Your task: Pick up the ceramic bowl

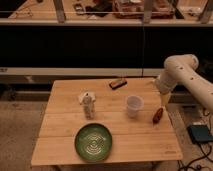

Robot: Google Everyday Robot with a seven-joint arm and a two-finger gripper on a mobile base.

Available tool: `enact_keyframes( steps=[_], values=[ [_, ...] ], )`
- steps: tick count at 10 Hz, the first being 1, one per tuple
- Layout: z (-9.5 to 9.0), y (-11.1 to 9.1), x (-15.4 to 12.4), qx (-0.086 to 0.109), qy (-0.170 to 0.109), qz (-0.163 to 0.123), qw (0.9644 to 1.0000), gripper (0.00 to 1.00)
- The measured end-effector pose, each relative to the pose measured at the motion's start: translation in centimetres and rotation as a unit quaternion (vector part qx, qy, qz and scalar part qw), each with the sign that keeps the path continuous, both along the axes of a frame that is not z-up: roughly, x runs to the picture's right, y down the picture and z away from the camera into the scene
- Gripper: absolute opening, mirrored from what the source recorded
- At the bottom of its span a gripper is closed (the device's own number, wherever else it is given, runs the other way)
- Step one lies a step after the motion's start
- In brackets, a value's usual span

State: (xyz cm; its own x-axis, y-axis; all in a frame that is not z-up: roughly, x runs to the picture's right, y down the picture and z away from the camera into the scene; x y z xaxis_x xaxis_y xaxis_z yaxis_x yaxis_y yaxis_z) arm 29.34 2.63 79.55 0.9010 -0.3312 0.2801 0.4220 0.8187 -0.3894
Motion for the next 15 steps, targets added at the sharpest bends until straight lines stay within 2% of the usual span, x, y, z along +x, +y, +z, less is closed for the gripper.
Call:
enact_keyframes(
  steps=[2,3,4,5,6,7,8,9,10,11,12,15],
  values=[
    [-0.7,-0.5,-0.9,0.011,-0.018,-0.007,0.9998,0.80],
    [-1.8,-1.4,-2.3,0.032,-0.043,-0.022,0.9983,0.80],
    [-4.7,-2.9,-5.2,0.074,-0.086,-0.059,0.9918,0.80],
    [-6.9,-3.7,-6.9,0.101,-0.110,-0.083,0.9853,0.80],
    [-10.1,-4.0,-9.2,0.134,-0.144,-0.119,0.9731,0.80],
    [-13.2,-3.4,-11.8,0.163,-0.180,-0.155,0.9577,0.80],
    [-15.7,-1.9,-14.2,0.184,-0.212,-0.188,0.9412,0.80],
    [-16.9,-0.4,-15.5,0.193,-0.229,-0.209,0.9308,0.80],
    [-18.3,1.2,-17.2,0.205,-0.247,-0.233,0.9180,0.80],
    [-18.8,1.8,-17.9,0.209,-0.255,-0.244,0.9121,0.80],
    [-19.2,2.2,-18.3,0.212,-0.259,-0.249,0.9089,0.80],
    [-19.2,2.2,-18.5,0.212,-0.262,-0.249,0.9080,0.80]
  ],
)
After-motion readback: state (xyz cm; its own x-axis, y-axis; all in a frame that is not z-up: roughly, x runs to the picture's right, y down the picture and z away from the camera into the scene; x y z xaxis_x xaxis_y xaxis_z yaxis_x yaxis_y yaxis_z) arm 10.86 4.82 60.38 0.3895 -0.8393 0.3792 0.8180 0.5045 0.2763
